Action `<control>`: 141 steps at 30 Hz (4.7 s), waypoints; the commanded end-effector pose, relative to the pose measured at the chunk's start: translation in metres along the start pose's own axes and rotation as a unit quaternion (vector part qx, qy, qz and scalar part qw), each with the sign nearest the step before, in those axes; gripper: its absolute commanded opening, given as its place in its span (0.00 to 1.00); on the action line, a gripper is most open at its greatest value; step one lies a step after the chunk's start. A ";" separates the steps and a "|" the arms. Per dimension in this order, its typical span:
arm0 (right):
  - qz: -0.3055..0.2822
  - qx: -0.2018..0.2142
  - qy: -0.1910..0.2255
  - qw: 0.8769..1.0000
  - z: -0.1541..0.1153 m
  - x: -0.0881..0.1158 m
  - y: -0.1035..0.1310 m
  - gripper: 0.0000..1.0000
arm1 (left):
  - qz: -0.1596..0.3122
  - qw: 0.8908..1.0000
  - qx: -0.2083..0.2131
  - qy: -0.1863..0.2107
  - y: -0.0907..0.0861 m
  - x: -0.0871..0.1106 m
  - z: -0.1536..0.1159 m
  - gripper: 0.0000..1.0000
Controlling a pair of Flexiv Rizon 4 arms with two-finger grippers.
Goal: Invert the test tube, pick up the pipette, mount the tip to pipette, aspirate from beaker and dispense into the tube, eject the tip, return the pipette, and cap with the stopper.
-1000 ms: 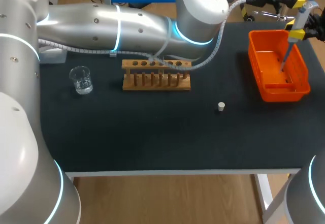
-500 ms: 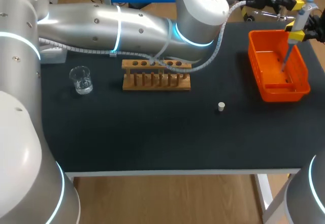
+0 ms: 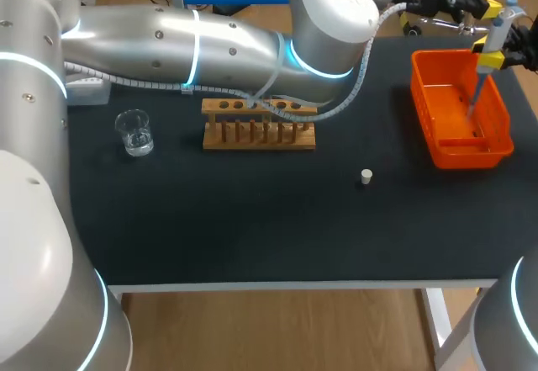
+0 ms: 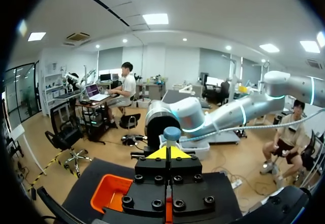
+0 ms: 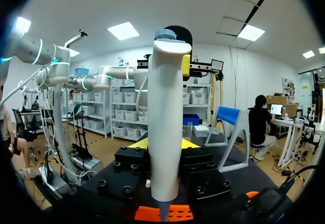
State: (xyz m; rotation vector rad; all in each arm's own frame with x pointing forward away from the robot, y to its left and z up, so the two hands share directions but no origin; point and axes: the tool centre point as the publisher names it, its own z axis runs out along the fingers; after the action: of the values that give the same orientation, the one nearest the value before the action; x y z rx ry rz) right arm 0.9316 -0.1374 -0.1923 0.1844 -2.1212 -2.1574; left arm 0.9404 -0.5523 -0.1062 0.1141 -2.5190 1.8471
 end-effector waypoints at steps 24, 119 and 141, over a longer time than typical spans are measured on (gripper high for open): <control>0.000 0.000 0.005 1.000 -0.002 -0.003 0.007 0.00 | -0.007 1.000 -0.004 0.005 0.021 0.001 0.012 0.00; 0.000 0.000 0.005 1.000 -0.002 -0.003 0.007 0.00 | 0.001 0.995 0.018 -0.094 0.049 0.068 -0.190 1.00; 0.000 0.000 0.005 1.000 -0.002 -0.003 0.007 0.00 | 0.010 0.993 0.076 -0.086 0.115 0.102 -0.229 1.00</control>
State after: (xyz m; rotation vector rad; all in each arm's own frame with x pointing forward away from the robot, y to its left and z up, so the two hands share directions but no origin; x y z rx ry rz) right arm 0.9340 -0.1374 -0.1864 0.1905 -2.1163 -2.1564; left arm 0.8268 -0.3177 -0.1346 0.2933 -2.6438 1.9186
